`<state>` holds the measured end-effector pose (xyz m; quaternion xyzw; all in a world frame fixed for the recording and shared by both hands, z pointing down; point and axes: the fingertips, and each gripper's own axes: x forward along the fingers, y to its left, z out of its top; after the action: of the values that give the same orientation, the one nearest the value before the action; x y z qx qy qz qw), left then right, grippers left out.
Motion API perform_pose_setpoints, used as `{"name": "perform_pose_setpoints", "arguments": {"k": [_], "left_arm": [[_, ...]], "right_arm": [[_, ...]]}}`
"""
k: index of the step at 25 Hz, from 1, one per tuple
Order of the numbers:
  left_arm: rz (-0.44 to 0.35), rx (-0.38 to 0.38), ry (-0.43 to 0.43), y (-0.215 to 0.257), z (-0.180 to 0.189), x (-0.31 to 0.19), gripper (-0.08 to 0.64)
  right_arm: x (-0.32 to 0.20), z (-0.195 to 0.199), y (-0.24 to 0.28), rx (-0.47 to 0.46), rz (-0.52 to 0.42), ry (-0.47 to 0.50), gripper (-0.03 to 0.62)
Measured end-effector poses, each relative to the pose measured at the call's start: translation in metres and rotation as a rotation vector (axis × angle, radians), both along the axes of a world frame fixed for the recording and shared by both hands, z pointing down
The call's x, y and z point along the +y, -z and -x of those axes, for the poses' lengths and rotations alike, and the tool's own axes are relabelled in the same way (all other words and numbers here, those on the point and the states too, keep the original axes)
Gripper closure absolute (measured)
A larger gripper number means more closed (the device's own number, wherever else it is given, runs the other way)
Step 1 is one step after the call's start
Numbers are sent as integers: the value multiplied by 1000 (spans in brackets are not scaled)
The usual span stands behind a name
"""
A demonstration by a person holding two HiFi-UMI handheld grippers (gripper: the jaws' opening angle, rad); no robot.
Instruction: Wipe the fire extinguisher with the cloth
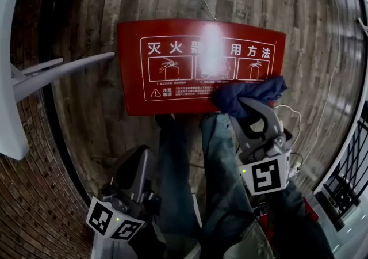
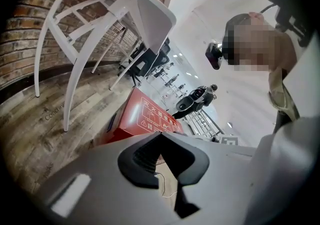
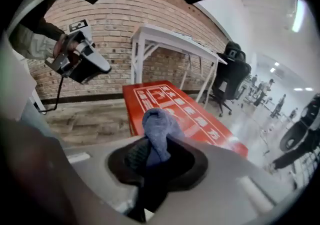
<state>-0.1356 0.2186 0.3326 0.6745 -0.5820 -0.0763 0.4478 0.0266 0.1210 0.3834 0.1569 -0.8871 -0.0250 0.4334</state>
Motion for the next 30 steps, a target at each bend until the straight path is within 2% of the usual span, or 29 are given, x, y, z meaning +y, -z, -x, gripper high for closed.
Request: {"name": "perform_pose_setpoints", "arguments": {"k": [2, 4, 6, 8, 10, 15, 17, 19, 22, 26, 28, 30], "left_arm": [[-6, -9, -15, 2, -1, -2, 555], [-11, -22, -23, 4, 0, -3, 555], [-15, -32, -30, 6, 0, -3, 555], [-15, -35, -41, 6, -1, -1, 555], [-15, -32, -51, 5, -3, 0, 555], [-22, -23, -60, 6, -7, 3, 555], [-17, -18, -56, 3, -7, 5, 555], [-12, -8, -53, 1, -10, 6, 555], [-15, -4, -57, 2, -14, 3, 555], [-10, -6, -73, 1, -22, 0, 555], [-8, -3, -79, 0, -28, -3, 555], [-8, 1, -83, -1, -32, -6, 555]], "right_arm": [[34, 51, 2, -92, 16, 96, 526], [62, 97, 4, -136, -24, 217, 526], [83, 122, 1, -129, -67, 307, 526], [95, 121, -11, -86, -69, 339, 526], [94, 95, -30, -1, -74, 326, 526], [48, -22, -46, 165, -152, 172, 529], [36, -54, -40, 196, -190, 131, 528], [27, -66, -22, 165, -248, 96, 529], [8, -56, 6, 63, -319, 15, 529], [-16, -12, 9, -43, -239, -79, 528], [-17, 23, 9, -70, -176, -49, 528], [-8, 64, 11, -88, -148, 47, 529]]}}
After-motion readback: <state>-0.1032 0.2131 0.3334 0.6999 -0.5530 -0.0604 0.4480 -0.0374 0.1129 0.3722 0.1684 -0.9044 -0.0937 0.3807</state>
